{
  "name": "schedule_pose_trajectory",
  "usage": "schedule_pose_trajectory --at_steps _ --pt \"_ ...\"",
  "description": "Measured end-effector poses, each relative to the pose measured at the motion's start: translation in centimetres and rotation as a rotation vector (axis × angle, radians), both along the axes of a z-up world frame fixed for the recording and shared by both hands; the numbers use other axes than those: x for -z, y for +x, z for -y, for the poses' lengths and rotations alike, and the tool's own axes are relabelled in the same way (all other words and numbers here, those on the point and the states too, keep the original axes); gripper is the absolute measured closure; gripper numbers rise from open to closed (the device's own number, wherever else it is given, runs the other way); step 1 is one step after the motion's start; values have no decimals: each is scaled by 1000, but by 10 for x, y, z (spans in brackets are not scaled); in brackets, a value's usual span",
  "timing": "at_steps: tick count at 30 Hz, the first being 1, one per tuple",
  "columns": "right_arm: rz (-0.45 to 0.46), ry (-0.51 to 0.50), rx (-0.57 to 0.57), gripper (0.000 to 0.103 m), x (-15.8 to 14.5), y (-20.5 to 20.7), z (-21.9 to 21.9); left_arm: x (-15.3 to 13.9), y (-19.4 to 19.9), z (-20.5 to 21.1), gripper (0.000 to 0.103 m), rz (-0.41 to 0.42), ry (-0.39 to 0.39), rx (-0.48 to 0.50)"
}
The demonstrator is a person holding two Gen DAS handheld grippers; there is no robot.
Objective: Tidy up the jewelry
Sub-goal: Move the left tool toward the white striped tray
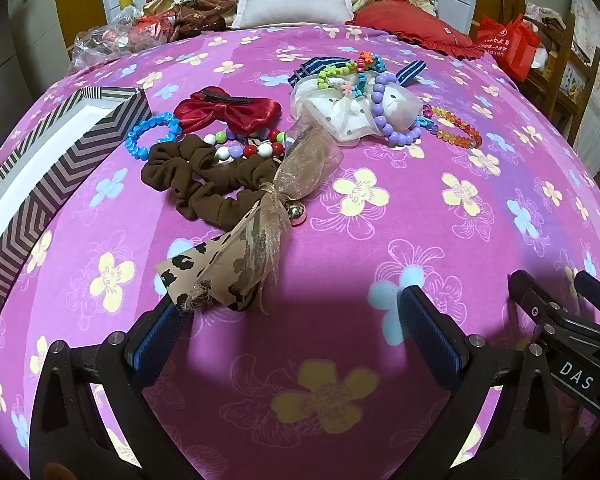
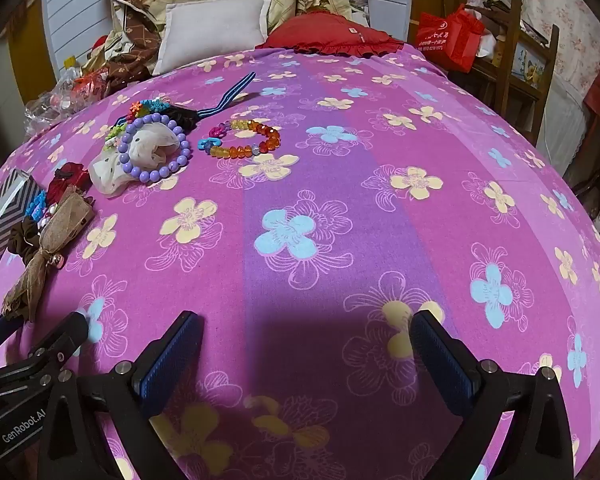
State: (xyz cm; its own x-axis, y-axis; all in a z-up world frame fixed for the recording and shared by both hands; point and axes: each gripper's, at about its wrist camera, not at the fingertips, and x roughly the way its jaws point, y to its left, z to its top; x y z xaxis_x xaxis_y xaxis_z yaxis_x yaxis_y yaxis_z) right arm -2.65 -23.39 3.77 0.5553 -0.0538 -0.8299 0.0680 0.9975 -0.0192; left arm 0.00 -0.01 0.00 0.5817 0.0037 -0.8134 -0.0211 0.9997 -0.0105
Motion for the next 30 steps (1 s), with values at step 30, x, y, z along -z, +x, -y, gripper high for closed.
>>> schedule_pose_trajectory --at_steps 30 --pt "15 9 13 13 -5 -15 -4 -50 -114 -66 6 175 157 -53"
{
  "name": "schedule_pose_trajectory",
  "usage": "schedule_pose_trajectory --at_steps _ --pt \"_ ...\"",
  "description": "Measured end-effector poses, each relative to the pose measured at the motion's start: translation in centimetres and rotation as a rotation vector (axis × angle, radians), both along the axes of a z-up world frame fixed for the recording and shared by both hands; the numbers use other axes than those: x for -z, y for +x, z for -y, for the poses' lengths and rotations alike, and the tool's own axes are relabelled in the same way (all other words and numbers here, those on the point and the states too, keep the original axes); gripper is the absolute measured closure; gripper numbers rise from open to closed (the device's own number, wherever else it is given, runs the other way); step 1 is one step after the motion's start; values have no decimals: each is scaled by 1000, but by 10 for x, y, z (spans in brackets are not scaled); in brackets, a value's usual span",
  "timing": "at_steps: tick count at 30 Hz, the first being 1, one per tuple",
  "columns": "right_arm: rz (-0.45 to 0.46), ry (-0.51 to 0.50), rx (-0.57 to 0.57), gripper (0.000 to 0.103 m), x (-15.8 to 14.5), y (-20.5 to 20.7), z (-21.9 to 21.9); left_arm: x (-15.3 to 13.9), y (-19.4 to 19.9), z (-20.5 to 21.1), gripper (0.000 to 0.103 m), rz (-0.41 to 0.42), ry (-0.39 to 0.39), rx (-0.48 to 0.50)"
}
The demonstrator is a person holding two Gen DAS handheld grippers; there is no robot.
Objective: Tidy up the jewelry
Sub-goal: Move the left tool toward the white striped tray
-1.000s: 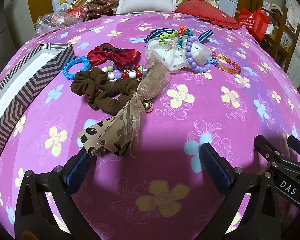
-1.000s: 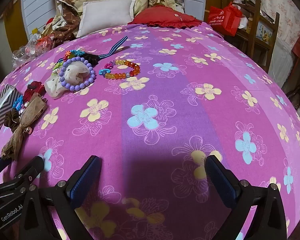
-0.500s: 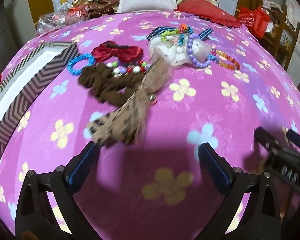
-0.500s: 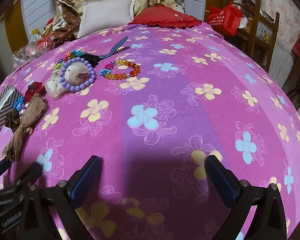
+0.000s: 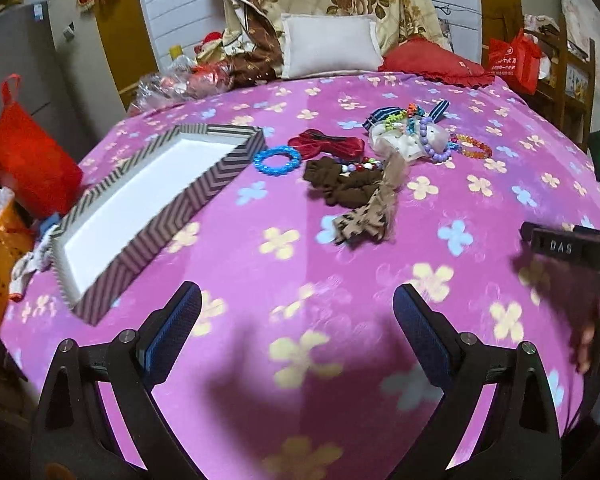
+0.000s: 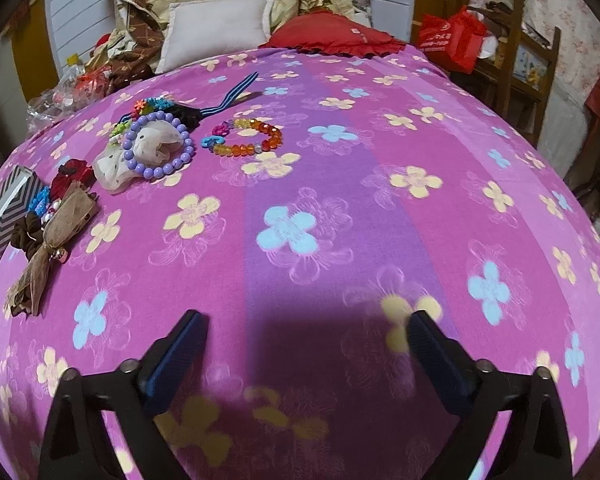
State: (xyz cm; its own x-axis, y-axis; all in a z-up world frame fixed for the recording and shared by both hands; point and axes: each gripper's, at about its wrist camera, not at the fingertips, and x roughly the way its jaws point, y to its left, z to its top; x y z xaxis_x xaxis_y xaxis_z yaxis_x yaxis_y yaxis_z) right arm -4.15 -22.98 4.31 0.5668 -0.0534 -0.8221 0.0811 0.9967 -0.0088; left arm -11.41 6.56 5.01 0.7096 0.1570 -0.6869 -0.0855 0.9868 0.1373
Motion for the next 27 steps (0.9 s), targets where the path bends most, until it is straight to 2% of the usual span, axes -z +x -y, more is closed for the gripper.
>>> schedule_pose_trajectory --at_steps 6,9,13,19,22,24,27 --pt "161 109 49 15 -29 -45 -3 -9 -12 -12 6 -5 -43 -14" --pt "153 162 60 15 -39 -56 -8 -13 -17 -14 6 7 -56 -28" --pt "125 181 47 15 -44 -64 -15 -22 -26 -15 6 45 -56 -31" --pt "167 115 -2 15 -52 -79 -32 -40 -38 -24 6 150 -63 -85" --pt "178 77 -33 15 -55 -82 -40 -46 -36 -35 5 168 -89 -97" --pt "179 71 -48 15 -57 -83 -43 -46 -31 -42 5 149 -64 -104" --pt "179 66 -70 15 -58 -85 -48 -46 -21 -58 5 126 23 -139"
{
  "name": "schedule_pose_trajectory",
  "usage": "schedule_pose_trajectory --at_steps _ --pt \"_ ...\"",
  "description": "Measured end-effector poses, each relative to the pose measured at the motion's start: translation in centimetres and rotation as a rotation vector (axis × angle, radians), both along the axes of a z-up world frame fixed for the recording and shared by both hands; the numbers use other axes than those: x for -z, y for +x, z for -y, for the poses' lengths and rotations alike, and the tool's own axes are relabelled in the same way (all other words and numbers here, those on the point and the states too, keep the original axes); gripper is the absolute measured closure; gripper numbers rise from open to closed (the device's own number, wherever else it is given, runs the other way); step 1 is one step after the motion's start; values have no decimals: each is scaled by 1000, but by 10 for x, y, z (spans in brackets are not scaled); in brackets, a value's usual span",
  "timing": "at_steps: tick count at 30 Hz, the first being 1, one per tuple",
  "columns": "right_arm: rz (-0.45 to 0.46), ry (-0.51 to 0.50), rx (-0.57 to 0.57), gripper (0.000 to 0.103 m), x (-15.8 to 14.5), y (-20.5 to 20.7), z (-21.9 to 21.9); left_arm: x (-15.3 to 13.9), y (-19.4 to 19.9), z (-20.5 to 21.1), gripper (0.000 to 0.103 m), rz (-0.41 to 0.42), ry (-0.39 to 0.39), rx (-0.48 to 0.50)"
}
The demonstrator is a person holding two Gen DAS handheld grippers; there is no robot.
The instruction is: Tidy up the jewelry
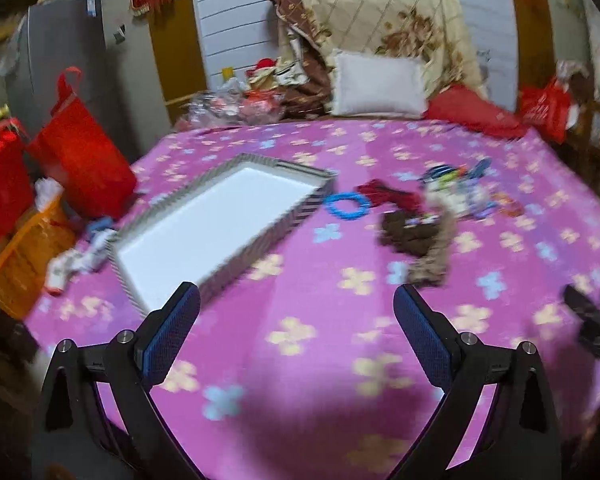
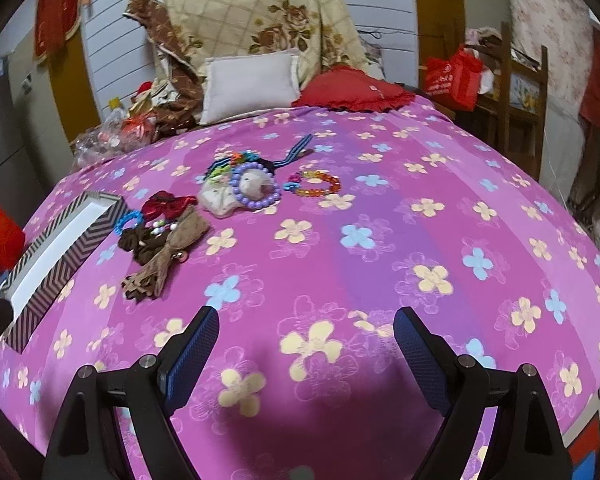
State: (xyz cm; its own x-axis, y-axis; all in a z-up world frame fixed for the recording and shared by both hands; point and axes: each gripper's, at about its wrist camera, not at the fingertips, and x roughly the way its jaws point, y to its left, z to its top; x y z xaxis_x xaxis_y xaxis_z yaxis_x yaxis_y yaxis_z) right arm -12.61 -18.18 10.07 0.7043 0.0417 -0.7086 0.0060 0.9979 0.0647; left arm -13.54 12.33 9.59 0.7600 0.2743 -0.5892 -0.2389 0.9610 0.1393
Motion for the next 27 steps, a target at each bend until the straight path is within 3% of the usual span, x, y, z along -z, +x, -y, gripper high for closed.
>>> schedule_pose_trajectory --at_steps 4,11,14,17,19,21,26,27 --pt "-21 -14 -22 15 5 0 -6 3 3 -39 6 -15 -9 -76" --pt "-65 -44 -63 15 19 1 -20 27 21 -112 6 -136 -81 -195" --pt "-73 -60 -75 15 23 1 -25 34 33 -123 15 -169 -71 -163" --pt "-84 -60 -75 15 26 2 -26 37 49 -129 17 -192 -61 -93" --pt "-88 -56 -70 15 28 3 -25 42 61 -131 24 -219 -58 -57" --pt "-91 -57 -65 15 29 3 -25 52 73 -131 43 -276 -58 -26" --pt "-98 -46 -53 15 33 5 -20 72 86 -130 75 -378 -121 -11" --pt "-99 -43 -51 15 33 6 -20 73 86 -128 75 -378 -124 -24"
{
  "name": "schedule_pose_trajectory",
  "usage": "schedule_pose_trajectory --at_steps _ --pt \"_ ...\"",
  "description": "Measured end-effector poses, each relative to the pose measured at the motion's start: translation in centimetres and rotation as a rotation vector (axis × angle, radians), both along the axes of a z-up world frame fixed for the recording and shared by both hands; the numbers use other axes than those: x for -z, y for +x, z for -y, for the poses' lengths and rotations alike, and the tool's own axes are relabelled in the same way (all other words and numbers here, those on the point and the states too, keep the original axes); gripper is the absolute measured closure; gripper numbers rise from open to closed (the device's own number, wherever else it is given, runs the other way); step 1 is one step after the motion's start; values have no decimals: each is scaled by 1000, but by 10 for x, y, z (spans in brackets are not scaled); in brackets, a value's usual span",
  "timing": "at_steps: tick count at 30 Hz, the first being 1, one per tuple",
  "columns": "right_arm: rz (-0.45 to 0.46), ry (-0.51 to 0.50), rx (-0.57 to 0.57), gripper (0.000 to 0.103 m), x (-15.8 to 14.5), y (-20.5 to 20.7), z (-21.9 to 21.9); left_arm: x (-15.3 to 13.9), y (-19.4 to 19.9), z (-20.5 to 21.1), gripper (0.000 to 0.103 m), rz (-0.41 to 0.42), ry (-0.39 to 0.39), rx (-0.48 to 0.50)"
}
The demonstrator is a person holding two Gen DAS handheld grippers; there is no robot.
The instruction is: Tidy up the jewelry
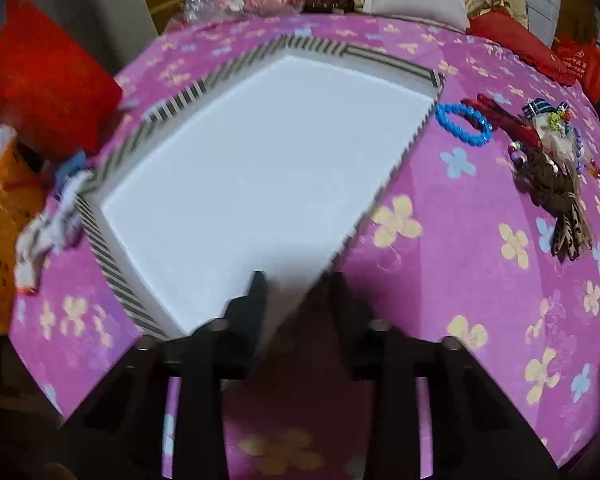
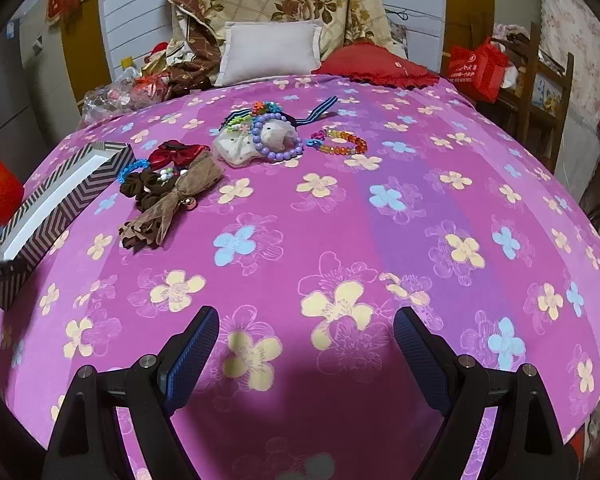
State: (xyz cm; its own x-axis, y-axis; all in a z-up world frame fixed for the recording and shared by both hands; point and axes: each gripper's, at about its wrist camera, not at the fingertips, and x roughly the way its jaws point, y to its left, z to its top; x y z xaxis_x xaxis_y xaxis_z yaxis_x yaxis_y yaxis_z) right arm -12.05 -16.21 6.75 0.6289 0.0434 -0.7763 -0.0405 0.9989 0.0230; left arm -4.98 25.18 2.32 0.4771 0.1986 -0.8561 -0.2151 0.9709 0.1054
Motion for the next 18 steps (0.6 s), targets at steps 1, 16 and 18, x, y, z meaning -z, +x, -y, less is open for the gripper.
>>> schedule_pose_trajectory --at_steps 1,16,18 --pt "0 2 3 15 1 0 1 1 -1 2 75 1 2 -6" --pt "-11 36 0 15 1 -2 2 -1 31 28 79 -24 -269 -218" --pt "-9 39 2 15 -1 -3 3 -7 33 33 79 2 -256 -210"
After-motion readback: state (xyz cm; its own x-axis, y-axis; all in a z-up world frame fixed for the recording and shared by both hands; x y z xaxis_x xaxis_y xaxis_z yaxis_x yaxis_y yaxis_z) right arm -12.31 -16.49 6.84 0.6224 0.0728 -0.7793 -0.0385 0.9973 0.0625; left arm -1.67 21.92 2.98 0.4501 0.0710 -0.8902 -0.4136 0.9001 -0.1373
